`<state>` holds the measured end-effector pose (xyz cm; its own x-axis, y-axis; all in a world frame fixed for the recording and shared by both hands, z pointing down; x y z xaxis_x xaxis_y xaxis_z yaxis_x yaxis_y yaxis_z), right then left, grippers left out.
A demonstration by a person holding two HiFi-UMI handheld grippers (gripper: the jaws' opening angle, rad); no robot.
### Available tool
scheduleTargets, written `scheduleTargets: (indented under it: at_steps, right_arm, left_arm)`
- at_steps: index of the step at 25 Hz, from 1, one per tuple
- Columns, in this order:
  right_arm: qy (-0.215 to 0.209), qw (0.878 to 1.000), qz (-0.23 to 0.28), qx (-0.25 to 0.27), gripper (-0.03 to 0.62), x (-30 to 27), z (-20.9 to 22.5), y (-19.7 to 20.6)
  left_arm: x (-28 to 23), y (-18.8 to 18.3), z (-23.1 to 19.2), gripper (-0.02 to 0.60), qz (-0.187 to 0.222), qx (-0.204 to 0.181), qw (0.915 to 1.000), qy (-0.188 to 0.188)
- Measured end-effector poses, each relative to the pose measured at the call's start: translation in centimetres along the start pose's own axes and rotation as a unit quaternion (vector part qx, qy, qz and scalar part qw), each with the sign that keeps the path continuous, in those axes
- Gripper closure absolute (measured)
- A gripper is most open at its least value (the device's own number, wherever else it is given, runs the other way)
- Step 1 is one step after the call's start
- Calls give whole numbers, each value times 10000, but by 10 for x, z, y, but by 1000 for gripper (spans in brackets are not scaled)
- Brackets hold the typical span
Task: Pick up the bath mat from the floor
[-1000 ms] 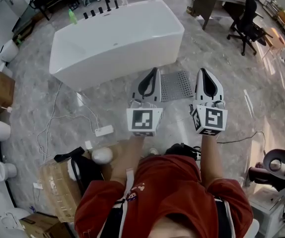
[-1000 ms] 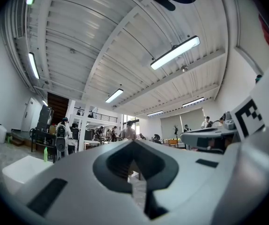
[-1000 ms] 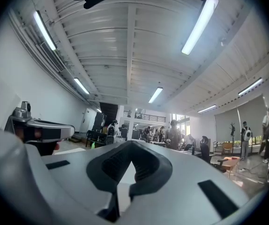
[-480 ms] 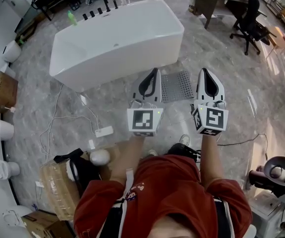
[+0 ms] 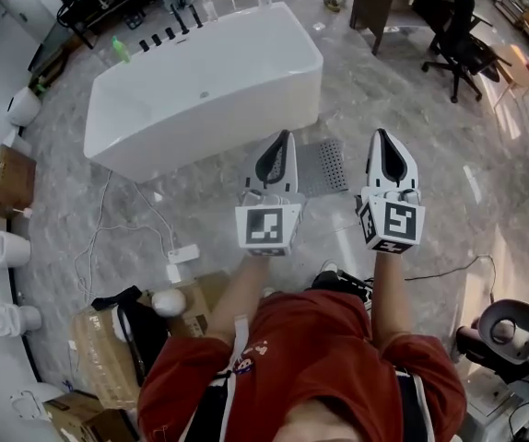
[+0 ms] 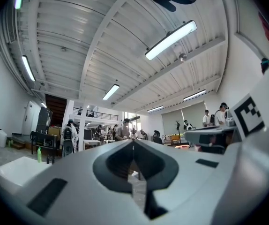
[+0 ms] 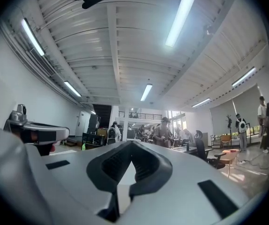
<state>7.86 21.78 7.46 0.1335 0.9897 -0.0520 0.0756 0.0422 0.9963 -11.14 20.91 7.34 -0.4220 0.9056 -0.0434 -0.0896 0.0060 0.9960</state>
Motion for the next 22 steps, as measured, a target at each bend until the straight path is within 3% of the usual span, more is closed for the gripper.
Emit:
scheduleTargets:
  at_steps: [13, 22]
  right_arm:
    - [169, 9997, 6, -169, 583, 3, 132, 15]
    - [99, 9994, -13, -321, 583, 1, 155, 23]
  left_arm:
    - [-77, -1, 106, 568, 8, -117, 9999, 13]
    - [-92, 3, 119, 566, -162, -153, 9998, -11]
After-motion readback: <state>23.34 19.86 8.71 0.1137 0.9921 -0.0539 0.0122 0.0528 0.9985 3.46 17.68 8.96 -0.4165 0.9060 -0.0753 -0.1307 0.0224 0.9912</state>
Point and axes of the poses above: the fingertips, and each gripper's own axes: x backward along the fingers, z to its right, y out of its underside, the point moved 5 cm from there along x, backward along the fingers, and after that the axes turned 10 degrees about -z, right-handed, at the moved point
